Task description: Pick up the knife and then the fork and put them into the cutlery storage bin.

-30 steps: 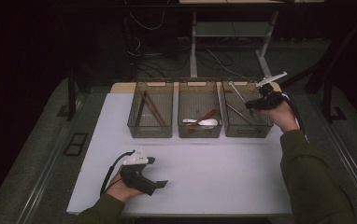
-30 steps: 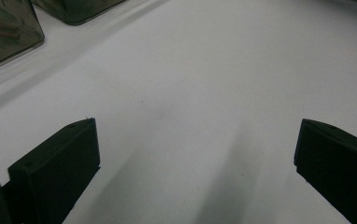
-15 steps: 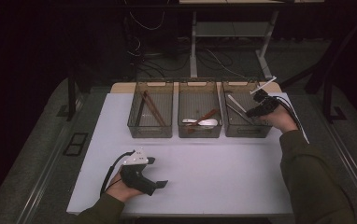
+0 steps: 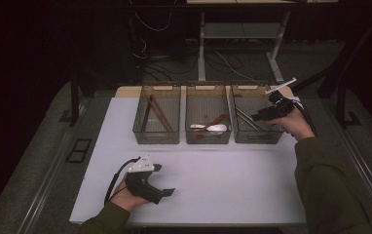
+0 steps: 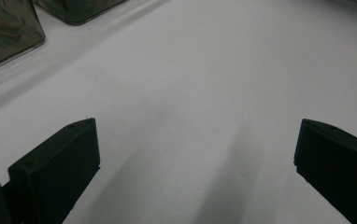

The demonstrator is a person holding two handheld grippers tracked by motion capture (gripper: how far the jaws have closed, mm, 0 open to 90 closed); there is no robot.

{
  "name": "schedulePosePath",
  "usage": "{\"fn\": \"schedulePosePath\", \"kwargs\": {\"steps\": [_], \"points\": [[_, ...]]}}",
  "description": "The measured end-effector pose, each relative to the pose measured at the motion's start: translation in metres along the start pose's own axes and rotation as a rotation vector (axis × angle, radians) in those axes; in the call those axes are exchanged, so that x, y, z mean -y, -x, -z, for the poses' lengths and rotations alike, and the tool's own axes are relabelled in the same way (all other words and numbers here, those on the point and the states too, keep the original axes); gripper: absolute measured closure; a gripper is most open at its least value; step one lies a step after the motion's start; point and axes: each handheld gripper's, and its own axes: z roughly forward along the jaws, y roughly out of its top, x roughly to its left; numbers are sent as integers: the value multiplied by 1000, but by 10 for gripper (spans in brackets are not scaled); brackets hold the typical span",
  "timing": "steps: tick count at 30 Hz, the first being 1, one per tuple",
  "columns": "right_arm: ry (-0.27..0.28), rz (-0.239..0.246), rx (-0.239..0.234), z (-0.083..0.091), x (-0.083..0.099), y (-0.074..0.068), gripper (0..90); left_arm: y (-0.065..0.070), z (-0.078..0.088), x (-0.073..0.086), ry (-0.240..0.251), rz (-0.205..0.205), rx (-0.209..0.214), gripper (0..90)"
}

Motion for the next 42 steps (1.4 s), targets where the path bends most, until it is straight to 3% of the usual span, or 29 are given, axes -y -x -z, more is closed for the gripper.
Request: {"fn": "schedulePosePath", "kwargs": {"steps": [2,7,10,17,19,32,42], "points": [[29,-9,-15,5,1,-2,454,0,0,-1,5,5,4,0],[84,-5,3,13,5,-12,379,2,1,-2,12,4,6,0],[120,-19,45,19,9,-18,323,1,1,-1,10,4,4,0],[210,-30,43,31,27,-35,257,1,0,-2,14,9,12,0],[229,-22,22,34,33,-41,235,1,0,-2,8,4,11,0],[275,53,-15,45,67,-79,182,2,1,-1,13,4,12,0],[292,118,-65,37,100,-104,168,3,2,-1,21,2,19,0]]}}
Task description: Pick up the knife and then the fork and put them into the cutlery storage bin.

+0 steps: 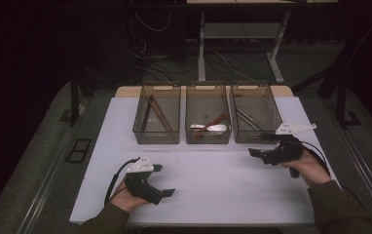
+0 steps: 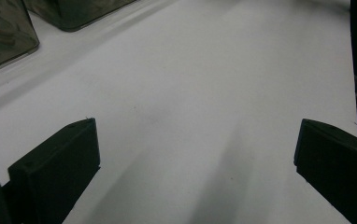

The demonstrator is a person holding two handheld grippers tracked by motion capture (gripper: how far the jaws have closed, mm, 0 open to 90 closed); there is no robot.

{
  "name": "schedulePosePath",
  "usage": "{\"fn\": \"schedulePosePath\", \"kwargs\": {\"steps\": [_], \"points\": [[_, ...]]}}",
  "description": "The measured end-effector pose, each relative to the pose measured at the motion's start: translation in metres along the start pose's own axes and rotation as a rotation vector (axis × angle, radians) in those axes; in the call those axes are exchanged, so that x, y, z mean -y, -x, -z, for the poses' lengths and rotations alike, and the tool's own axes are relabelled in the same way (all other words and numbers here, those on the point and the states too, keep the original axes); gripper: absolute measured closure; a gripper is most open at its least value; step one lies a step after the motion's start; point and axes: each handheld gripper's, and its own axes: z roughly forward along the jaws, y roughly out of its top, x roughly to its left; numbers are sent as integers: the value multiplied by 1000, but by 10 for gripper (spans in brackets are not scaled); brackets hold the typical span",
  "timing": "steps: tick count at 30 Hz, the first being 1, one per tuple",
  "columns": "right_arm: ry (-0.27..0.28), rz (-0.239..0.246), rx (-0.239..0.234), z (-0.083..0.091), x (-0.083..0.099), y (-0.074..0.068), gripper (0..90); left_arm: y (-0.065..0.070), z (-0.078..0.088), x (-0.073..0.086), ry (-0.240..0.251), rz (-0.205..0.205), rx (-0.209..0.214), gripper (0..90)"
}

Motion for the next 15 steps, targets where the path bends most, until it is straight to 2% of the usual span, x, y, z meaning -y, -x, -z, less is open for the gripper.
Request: {"fn": "schedulePosePath", "kwargs": {"steps": [7,9,15], "points": [[37,6,-7,4,18,-14,147,1,2,0,3,1,-4,0],[36,-5,-12,5,25,-17,147,1,2,0,3,0,-4,0],[21,6,-32,6,42,-28,147,1,3,0,4,3,-10,0]]}}
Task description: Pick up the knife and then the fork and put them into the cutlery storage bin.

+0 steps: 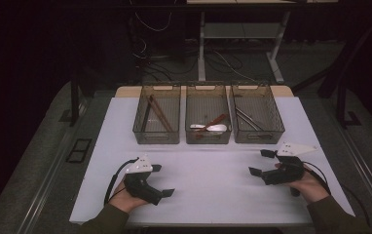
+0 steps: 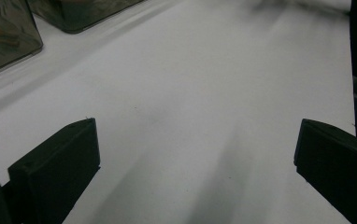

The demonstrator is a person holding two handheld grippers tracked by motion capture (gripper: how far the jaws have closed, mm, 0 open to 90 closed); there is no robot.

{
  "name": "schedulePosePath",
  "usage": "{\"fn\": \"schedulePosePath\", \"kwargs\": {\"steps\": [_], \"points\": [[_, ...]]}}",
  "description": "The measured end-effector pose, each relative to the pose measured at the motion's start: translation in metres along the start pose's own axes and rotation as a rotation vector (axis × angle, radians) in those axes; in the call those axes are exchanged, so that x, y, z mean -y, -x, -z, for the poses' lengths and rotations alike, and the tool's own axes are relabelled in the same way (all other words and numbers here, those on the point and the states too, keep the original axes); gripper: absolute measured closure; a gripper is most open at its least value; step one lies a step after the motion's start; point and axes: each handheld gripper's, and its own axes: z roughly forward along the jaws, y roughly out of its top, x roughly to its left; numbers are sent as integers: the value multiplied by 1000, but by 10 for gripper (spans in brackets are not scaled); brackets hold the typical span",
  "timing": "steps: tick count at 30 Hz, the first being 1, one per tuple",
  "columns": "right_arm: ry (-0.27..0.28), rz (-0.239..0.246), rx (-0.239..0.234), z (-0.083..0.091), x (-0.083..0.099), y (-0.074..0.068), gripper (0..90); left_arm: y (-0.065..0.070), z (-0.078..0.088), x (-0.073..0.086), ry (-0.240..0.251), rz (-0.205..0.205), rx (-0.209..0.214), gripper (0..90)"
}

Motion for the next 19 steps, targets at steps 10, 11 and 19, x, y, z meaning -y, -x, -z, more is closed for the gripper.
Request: {"fn": "schedulePosePath", "kwargs": {"steps": [10,11,19], "points": [[-13,15,-19,5,15,-21,140,1,1,0,6,3,0,0],[-9,15,-19,7,16,-21,140,1,1,0,6,4,0,0],[14,-4,-13,15,20,-18,140,1,0,0,3,1,1,0]]}}
